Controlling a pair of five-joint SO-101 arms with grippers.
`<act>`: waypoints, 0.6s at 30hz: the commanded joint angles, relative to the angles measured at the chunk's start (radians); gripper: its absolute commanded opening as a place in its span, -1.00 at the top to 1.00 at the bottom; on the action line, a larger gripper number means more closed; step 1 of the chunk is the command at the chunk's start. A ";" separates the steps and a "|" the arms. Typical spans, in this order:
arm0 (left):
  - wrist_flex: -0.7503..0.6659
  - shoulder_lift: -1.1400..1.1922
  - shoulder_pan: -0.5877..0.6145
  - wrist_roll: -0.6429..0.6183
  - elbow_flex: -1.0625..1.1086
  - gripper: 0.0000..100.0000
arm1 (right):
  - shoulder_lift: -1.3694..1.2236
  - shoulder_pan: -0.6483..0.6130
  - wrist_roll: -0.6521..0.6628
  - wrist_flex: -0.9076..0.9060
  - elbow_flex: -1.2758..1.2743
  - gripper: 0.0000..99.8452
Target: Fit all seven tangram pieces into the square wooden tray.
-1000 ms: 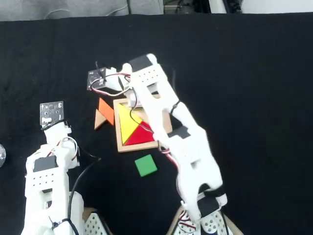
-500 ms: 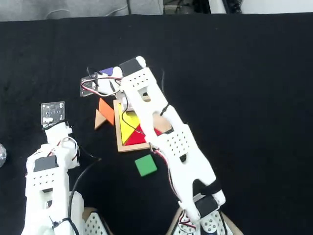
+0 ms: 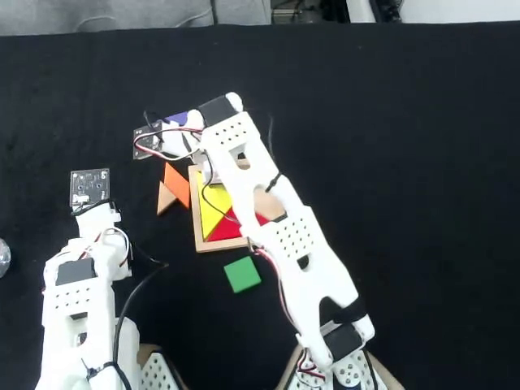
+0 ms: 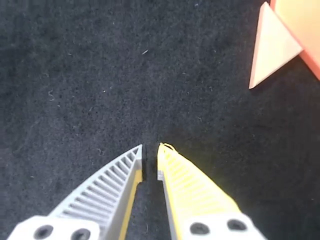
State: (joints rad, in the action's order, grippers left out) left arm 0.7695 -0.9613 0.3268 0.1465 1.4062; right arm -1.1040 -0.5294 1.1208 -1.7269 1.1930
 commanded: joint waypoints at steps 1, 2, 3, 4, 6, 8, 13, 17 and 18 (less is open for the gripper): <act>-0.012 -0.015 -0.013 0.008 -0.004 0.85 | 0.024 -0.006 0.008 -0.035 0.062 0.51; -0.012 -0.015 -0.013 0.008 -0.004 0.85 | 0.036 0.008 0.003 -0.035 0.076 0.51; -0.012 -0.015 -0.013 0.008 -0.004 0.85 | 0.053 0.025 0.000 -0.037 0.087 0.51; -0.012 -0.015 -0.013 0.008 -0.004 0.85 | 0.071 0.044 -0.014 -0.037 0.096 0.52; -0.012 -0.015 -0.013 0.008 -0.004 0.85 | 0.107 0.083 -0.068 -0.037 0.105 0.64; -0.012 -0.015 -0.013 0.008 -0.004 0.85 | 0.136 0.107 -0.130 -0.038 0.099 0.87; -0.012 -0.015 -0.013 0.008 -0.004 0.85 | 0.145 0.152 -0.249 -0.038 0.019 0.95; -0.011 -0.015 -0.013 0.008 -0.004 0.85 | 0.143 0.149 -0.252 -0.035 -0.107 0.98; -0.011 -0.015 -0.013 0.008 -0.004 0.85 | 0.143 0.147 -0.250 -0.034 -0.130 0.98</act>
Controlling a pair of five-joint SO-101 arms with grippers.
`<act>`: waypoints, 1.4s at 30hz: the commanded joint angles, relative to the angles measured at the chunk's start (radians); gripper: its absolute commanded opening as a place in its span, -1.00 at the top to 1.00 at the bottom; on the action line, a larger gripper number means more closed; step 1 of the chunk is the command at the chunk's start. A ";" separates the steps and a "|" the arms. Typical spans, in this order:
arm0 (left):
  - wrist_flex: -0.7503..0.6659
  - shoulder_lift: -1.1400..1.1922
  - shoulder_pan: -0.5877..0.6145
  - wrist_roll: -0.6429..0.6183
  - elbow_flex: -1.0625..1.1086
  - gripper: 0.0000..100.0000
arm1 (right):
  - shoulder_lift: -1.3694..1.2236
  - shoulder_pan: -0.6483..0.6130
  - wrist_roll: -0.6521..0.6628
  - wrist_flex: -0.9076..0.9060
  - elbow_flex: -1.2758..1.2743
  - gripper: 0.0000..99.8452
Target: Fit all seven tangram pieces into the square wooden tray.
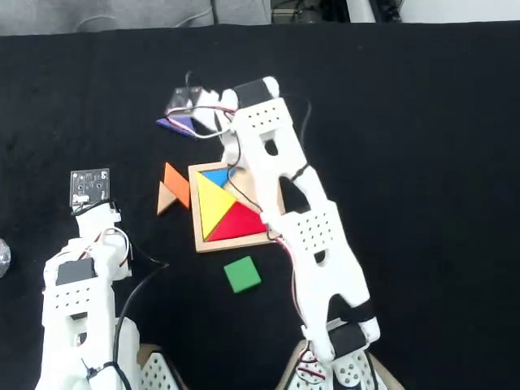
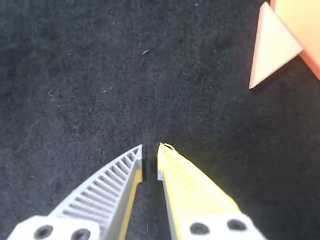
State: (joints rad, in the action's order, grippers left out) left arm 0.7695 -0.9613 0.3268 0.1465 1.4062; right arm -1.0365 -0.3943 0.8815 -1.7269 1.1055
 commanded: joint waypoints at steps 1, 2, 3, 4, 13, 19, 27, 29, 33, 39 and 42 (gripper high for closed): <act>-0.011 -0.015 -0.013 0.008 -0.004 0.85 | 0.076 0.011 -0.009 -0.034 -0.054 0.98; -0.012 -0.015 -0.013 0.008 -0.004 0.85 | 0.076 0.006 -0.011 -0.034 -0.059 0.98; -0.012 -0.015 -0.013 0.008 -0.004 0.85 | 0.076 0.003 -0.011 -0.034 -0.064 0.98; -0.012 -0.015 -0.013 0.008 -0.004 0.85 | 0.076 -0.002 -0.012 -0.034 -0.067 0.98; -0.012 -0.015 -0.013 0.008 -0.004 0.85 | 0.073 -0.063 -0.012 0.035 -0.067 0.98; -0.012 -0.015 -0.013 0.008 -0.004 0.85 | 0.016 -0.069 -0.012 0.063 -0.056 0.98; -0.012 -0.015 -0.013 0.008 -0.004 0.85 | 0.053 -0.051 -0.014 0.051 -0.054 0.98; -0.012 -0.015 -0.013 0.008 -0.004 0.85 | 0.088 -0.049 -0.014 0.008 -0.054 0.98; -0.012 -0.015 -0.013 0.008 -0.004 0.85 | 0.134 -0.034 -0.051 -0.038 -0.094 0.98; -0.012 -0.015 -0.013 0.008 -0.004 0.85 | 0.145 0.043 -0.063 -0.035 -0.252 0.98; -0.012 -0.015 -0.013 0.008 -0.004 0.85 | 0.168 0.051 -0.063 -0.017 -0.355 0.98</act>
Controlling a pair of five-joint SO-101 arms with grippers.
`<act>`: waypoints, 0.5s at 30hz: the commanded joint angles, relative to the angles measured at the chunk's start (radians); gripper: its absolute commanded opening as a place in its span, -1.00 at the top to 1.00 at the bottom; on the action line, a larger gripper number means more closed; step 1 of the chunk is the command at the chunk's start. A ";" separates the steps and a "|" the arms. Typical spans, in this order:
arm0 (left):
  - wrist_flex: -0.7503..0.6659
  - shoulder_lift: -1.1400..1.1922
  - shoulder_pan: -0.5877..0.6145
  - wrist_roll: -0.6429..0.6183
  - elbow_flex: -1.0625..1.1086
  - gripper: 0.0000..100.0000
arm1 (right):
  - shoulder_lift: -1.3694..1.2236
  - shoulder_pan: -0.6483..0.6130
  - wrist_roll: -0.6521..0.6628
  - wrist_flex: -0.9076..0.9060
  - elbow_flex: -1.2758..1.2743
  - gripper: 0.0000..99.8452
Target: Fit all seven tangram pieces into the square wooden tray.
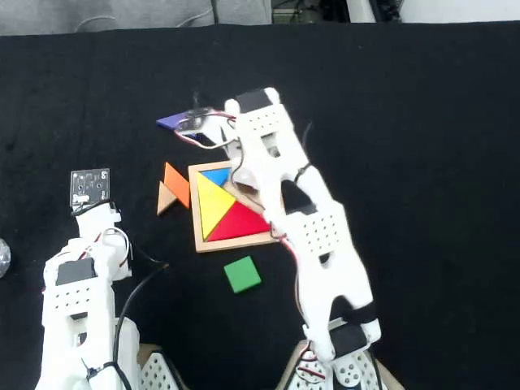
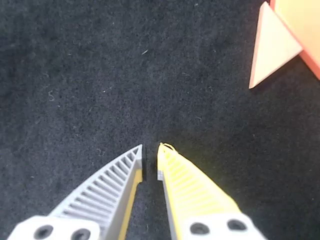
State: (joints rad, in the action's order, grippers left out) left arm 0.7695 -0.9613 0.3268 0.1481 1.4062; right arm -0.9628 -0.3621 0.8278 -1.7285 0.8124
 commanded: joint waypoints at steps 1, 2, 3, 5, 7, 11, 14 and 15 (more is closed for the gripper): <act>-0.012 -0.015 -0.013 0.006 -0.004 0.85 | 0.105 0.018 -0.009 -0.002 -0.097 0.98; -0.012 -0.015 -0.013 0.006 -0.004 0.85 | 0.122 0.017 -0.009 0.014 -0.136 0.98; -0.012 -0.015 -0.013 0.006 -0.004 0.85 | 0.140 0.012 -0.009 0.032 -0.173 0.98; -0.012 -0.015 -0.013 0.006 -0.004 0.85 | 0.191 -0.009 -0.009 0.064 -0.257 0.98; -0.012 -0.015 -0.013 0.006 -0.004 0.85 | 0.259 -0.035 -0.009 0.095 -0.352 0.98; -0.012 -0.015 -0.013 0.006 -0.004 0.85 | 0.438 -0.084 -0.012 0.201 -0.572 0.98; -0.012 -0.015 -0.013 0.006 -0.004 0.85 | 0.556 -0.101 -0.014 0.325 -0.748 0.98; -0.012 -0.015 -0.013 0.006 -0.004 0.85 | 0.588 -0.098 -0.011 0.365 -0.797 0.98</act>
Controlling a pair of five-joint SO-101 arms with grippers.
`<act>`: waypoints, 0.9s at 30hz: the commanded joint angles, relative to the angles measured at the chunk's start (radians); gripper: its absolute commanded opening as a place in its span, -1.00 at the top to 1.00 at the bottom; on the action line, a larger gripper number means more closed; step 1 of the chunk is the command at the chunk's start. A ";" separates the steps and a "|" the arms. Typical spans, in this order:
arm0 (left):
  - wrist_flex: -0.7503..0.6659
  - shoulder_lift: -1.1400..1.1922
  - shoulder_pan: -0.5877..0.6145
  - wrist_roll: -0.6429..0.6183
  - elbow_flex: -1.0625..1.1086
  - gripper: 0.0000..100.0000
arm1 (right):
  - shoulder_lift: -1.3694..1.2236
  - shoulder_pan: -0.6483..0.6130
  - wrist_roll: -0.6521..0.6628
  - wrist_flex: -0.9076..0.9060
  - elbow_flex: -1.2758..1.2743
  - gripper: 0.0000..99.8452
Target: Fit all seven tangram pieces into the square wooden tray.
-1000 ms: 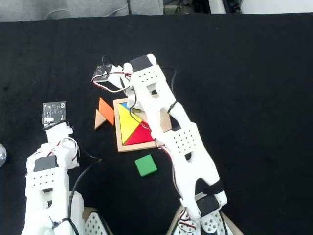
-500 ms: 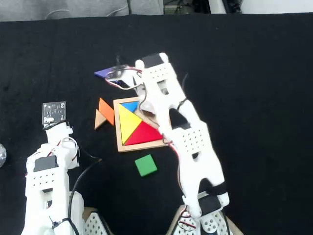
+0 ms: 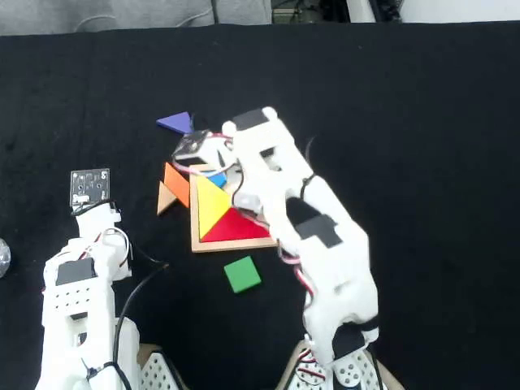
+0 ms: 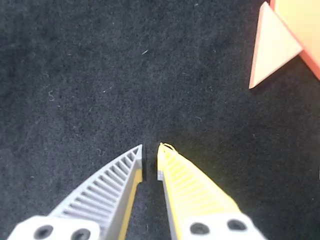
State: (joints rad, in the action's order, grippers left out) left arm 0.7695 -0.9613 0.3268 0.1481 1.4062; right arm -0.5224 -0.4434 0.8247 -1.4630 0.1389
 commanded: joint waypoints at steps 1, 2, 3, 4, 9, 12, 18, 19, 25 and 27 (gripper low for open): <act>-0.012 -0.015 -0.013 0.006 -0.004 0.85 | 0.180 -0.008 -0.006 0.135 -0.163 0.98; -0.012 -0.015 -0.013 0.006 -0.004 0.85 | 0.206 0.012 -0.006 0.160 -0.191 0.98; -0.012 -0.015 -0.013 0.006 -0.004 0.85 | 0.231 0.032 -0.006 0.170 -0.205 0.98; -0.012 -0.015 -0.013 0.006 -0.004 0.85 | 0.248 0.051 -0.008 0.173 -0.208 0.98; -0.009 -0.015 -0.042 0.008 -0.002 0.85 | 0.305 0.074 -0.055 0.173 -0.216 0.98; -0.009 -0.015 -0.038 0.008 -0.002 0.85 | 0.334 0.049 -0.143 0.118 -0.217 0.98; -0.009 -0.015 -0.038 0.008 -0.002 0.86 | 0.473 -0.087 -0.149 0.072 -0.386 0.98; -0.009 -0.015 -0.035 0.008 -0.002 0.86 | 0.496 -0.103 -0.127 0.087 -0.432 0.98; -0.012 -0.015 0.120 -0.034 -0.031 0.86 | 0.593 -0.120 0.025 0.152 -0.618 0.98; -0.014 -0.015 0.166 -0.063 -0.039 0.86 | 0.621 -0.121 -0.006 0.140 -0.624 0.98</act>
State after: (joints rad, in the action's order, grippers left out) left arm 0.7695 -0.9613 0.4250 0.1204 1.4078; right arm 0.0207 -0.5493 0.8278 -1.3280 -0.4795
